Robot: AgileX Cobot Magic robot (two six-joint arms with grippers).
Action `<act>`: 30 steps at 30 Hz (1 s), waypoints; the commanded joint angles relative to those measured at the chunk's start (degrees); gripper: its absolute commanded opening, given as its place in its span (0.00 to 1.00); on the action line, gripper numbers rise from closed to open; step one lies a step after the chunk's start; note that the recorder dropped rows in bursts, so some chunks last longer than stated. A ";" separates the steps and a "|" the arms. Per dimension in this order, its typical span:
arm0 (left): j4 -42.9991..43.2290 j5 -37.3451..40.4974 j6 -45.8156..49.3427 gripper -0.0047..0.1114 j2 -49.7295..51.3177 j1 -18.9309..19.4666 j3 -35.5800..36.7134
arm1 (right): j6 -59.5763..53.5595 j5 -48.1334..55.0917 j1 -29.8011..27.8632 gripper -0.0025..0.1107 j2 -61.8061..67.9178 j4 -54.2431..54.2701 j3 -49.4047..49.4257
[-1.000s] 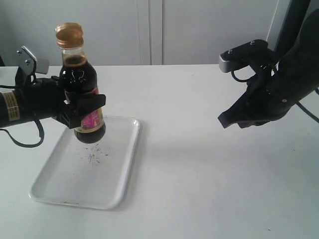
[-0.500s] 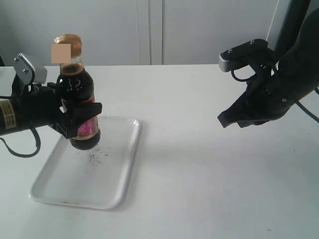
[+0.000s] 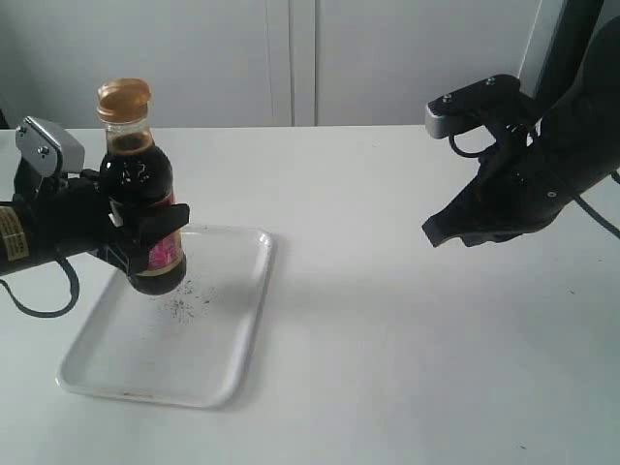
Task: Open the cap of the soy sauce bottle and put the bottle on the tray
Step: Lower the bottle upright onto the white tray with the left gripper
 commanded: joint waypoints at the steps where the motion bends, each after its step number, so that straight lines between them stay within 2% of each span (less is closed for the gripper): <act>1: -3.23 -4.79 0.29 0.04 -1.46 -0.39 -0.26 | -0.47 -0.46 -0.11 0.02 0.12 0.06 -0.43; 8: -7.35 -4.79 3.86 0.04 1.85 -4.12 -0.26 | -0.47 -0.57 -0.11 0.02 0.12 0.06 -0.43; 30: -4.88 -4.79 4.23 0.04 9.66 -4.13 0.79 | -0.47 -0.62 -0.11 0.02 0.23 0.06 -0.10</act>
